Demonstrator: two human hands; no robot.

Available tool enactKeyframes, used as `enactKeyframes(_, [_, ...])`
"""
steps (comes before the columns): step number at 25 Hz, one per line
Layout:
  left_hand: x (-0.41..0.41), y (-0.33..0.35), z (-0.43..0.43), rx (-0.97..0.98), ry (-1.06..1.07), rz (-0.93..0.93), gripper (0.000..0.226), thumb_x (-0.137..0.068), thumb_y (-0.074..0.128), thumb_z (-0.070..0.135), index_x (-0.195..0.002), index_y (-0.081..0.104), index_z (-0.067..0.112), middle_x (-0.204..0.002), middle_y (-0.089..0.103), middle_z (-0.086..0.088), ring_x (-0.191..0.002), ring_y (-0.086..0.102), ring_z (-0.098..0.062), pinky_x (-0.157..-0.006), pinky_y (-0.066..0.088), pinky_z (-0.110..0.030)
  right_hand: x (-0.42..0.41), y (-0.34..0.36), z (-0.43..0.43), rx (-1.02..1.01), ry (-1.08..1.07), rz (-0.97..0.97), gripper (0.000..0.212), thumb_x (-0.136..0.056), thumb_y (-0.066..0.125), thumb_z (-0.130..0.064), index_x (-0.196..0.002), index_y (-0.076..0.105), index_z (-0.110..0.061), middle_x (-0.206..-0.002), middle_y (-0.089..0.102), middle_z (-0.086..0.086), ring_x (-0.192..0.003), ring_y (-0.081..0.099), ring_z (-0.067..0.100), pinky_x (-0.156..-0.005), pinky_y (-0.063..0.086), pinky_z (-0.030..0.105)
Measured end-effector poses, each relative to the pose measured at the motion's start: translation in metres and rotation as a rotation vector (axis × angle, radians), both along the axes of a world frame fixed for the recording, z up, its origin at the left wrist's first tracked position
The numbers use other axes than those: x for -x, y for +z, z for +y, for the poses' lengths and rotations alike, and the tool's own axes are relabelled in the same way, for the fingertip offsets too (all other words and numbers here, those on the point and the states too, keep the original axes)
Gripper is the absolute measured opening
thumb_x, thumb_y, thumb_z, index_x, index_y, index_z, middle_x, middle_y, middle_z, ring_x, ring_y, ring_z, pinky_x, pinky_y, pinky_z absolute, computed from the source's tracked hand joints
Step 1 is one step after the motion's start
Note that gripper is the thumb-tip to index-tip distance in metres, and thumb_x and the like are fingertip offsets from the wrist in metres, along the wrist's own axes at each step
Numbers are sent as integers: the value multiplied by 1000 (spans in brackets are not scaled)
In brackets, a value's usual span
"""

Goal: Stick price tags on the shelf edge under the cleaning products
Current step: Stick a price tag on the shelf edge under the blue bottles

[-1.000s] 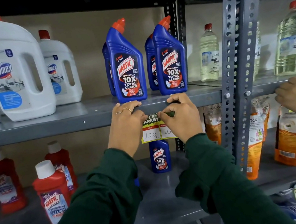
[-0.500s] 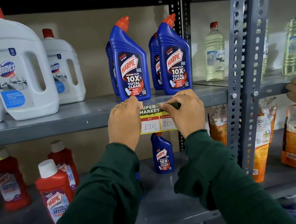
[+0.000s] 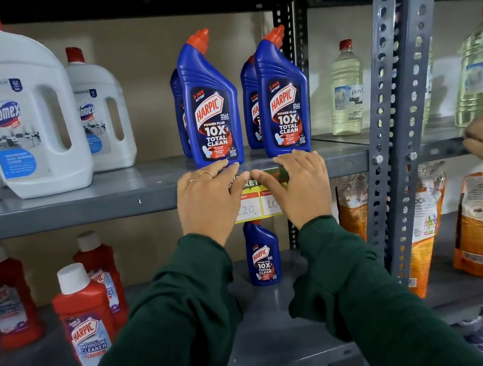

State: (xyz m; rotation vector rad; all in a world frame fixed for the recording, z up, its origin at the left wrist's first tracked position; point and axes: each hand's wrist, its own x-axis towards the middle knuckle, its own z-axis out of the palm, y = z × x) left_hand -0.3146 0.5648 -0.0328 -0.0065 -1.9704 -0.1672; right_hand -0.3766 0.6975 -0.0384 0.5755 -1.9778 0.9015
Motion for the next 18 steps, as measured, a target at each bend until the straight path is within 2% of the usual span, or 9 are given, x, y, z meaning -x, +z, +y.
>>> enactKeyframes(2, [6,-5,-1,10,57,37,39,-86,46,41,-98,69,13,-97,74,-8,-98,63,-27,-90,30,-38,1,0,-2,5,-8,16,59,-77,44,-62,-100,61,-11,-104,69,10,-106,56,26,-108,31,43])
enactKeyframes(5, [5,-8,-5,19,80,84,33,-87,47,37,-96,70,15,-93,75,-6,-100,62,-26,-94,26,-39,3,0,4,66,55,26,43,-81,51,-49,-96,64,-10,-98,71,10,-100,58,26,-105,34,44])
enactKeyframes(8, [0,-7,-11,-2,37,103,33,-87,46,34,-93,70,13,-89,75,-7,-91,65,-25,-89,29,-36,5,-2,7,62,78,87,40,-85,44,-43,-94,65,-10,-94,72,9,-93,59,25,-102,40,45])
enactKeyframes(11, [-7,-3,-11,-61,-36,69,23,-86,52,25,-90,68,11,-84,75,-7,-84,66,-26,-85,31,-35,7,-3,8,78,115,64,38,-89,37,-35,-94,64,-8,-95,71,11,-94,59,26,-104,33,39])
enactKeyframes(13, [-10,-2,-11,-64,-51,34,17,-85,53,19,-91,66,10,-83,74,-9,-84,66,-28,-86,37,-40,8,-1,10,91,123,53,33,-91,38,-25,-96,63,-6,-97,71,14,-97,59,29,-104,30,37])
enactKeyframes(16, [-13,-2,-10,-43,-57,1,12,-83,61,5,-94,65,6,-85,74,-13,-85,66,-30,-84,41,-45,3,-4,13,39,126,25,24,-89,41,-8,-102,61,-3,-104,67,18,-104,55,33,-104,35,43])
enactKeyframes(18, [-17,0,-12,-17,-88,-33,20,-80,62,-4,-99,64,3,-89,73,-17,-86,65,-33,-83,43,-46,0,5,20,42,193,-54,29,-84,45,7,-108,58,-3,-113,62,20,-112,51,33,-105,40,47])
